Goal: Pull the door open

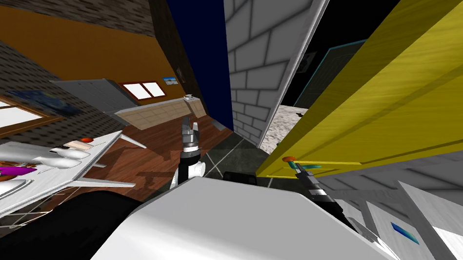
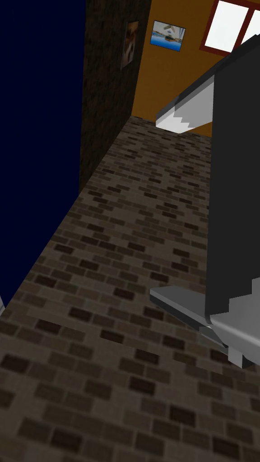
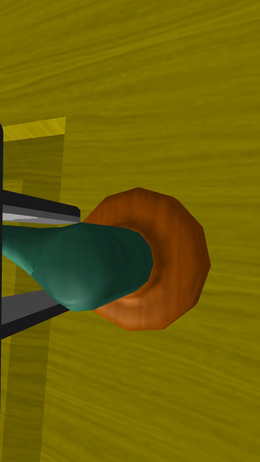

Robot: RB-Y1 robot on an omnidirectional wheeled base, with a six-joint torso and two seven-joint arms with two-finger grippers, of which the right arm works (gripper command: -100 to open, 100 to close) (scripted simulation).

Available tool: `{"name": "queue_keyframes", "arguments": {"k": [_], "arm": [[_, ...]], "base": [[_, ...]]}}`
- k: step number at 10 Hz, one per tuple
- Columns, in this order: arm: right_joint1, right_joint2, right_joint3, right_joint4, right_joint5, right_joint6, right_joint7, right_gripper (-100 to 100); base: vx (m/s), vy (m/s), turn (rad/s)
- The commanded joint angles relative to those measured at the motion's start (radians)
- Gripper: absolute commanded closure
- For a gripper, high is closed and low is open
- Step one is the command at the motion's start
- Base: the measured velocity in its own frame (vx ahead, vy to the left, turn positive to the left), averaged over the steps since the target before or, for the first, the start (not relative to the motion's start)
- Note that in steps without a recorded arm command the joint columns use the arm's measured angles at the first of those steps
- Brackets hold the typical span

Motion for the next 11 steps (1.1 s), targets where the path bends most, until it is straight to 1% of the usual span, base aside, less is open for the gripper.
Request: {"name": "queue_keyframes", "arguments": {"k": [1,2,3,4,6,11], "arm": [[0.0,-0.01,-0.004,0.012,-0.003,-0.013,-0.002,100],[0.001,-0.012,-0.003,0.017,-0.004,-0.02,-0.004,100],[0.005,-0.004,0.002,0.007,0.0,-0.014,-0.003,100],[0.006,-0.005,0.006,0.016,-0.001,-0.026,-0.005,100],[0.007,-0.009,0.009,0.026,-0.003,-0.039,-0.007,100],[0.007,-0.019,0.015,0.055,-0.008,-0.073,-0.011,100]], "base": [[-0.199,-0.07,0.151],[-0.199,-0.081,0.158],[-0.09,-0.033,0.044],[-0.157,-0.037,0.144],[-0.209,-0.087,0.2],[-0.192,-0.074,0.143]]}}
